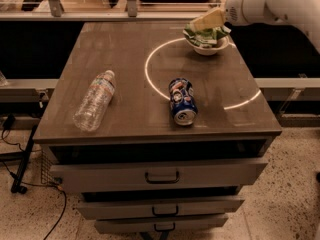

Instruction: Place green jalapeno chip bag into paper bowl

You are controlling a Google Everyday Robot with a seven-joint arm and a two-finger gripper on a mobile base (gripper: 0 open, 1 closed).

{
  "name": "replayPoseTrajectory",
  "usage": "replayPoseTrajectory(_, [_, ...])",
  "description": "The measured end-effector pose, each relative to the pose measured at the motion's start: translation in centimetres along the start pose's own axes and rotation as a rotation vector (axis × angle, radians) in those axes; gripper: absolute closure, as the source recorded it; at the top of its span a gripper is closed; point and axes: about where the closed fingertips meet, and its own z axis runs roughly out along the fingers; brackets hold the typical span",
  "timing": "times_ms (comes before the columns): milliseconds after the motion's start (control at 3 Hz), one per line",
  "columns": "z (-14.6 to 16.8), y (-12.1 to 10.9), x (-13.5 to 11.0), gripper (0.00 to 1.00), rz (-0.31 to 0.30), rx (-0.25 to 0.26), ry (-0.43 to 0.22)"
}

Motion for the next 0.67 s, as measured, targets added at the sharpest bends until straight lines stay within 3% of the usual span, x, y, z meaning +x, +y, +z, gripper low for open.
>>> replayPoseTrajectory(333, [-4.3, -2.3, -0.4, 0.00, 0.052, -0.002, -0.157])
replayPoseTrajectory(667, [-11.2, -5.1, -1.7, 0.00, 0.071, 0.040, -0.323])
